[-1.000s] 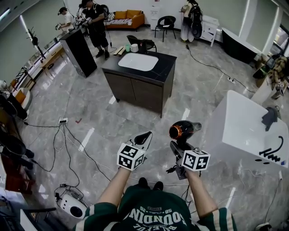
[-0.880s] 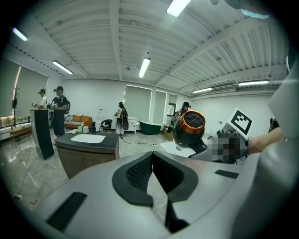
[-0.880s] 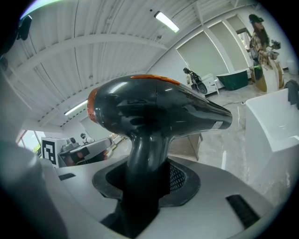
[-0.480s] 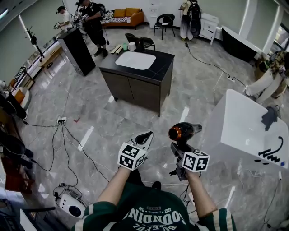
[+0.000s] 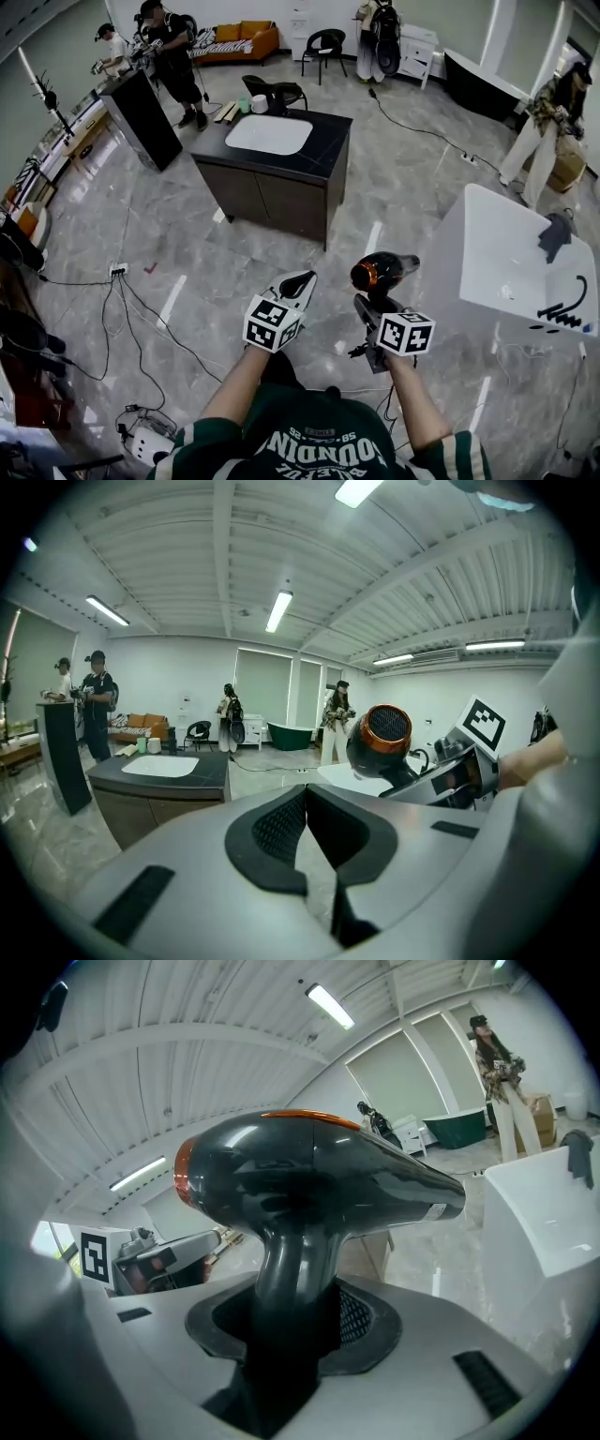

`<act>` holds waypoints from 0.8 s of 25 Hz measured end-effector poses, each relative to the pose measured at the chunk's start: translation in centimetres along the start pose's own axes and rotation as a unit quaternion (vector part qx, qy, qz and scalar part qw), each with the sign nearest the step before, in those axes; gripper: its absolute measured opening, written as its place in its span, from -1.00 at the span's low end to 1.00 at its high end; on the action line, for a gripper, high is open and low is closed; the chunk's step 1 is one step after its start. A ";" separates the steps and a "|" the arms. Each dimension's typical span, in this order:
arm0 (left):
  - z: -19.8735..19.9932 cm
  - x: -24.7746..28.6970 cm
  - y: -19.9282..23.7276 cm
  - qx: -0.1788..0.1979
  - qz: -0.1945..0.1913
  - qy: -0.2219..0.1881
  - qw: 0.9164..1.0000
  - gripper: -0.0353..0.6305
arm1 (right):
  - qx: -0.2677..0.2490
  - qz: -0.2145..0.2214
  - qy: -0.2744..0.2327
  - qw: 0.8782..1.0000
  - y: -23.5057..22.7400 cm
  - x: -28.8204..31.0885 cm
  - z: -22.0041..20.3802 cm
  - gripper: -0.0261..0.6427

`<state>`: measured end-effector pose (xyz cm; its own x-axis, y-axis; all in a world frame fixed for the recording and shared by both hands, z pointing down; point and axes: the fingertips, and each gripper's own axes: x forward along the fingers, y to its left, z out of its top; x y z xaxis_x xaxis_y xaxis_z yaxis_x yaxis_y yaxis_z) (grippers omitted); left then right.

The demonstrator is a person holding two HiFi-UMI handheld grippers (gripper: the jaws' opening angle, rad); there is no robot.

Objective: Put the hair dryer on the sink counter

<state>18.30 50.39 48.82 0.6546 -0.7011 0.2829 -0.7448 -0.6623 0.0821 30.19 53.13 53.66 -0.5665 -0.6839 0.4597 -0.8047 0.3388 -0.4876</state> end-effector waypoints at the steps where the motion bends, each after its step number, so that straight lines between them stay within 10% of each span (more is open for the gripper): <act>1: 0.1 0.3 0.8 0.001 -0.005 -0.002 1.000 -0.86 | 0.002 -0.004 -0.002 1.000 0.1 0.8 0.4 -0.38; 20: 3.2 4.2 21.3 0.008 -0.065 0.001 0.998 -0.86 | 0.028 -0.047 -0.012 0.998 5.9 19.0 8.9 -0.38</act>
<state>5.59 32.46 48.70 0.7457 -0.6076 0.2734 -0.6508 -0.7522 0.1035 16.22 36.38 52.90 -0.4833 -0.7269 0.4878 -0.8430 0.2363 -0.4832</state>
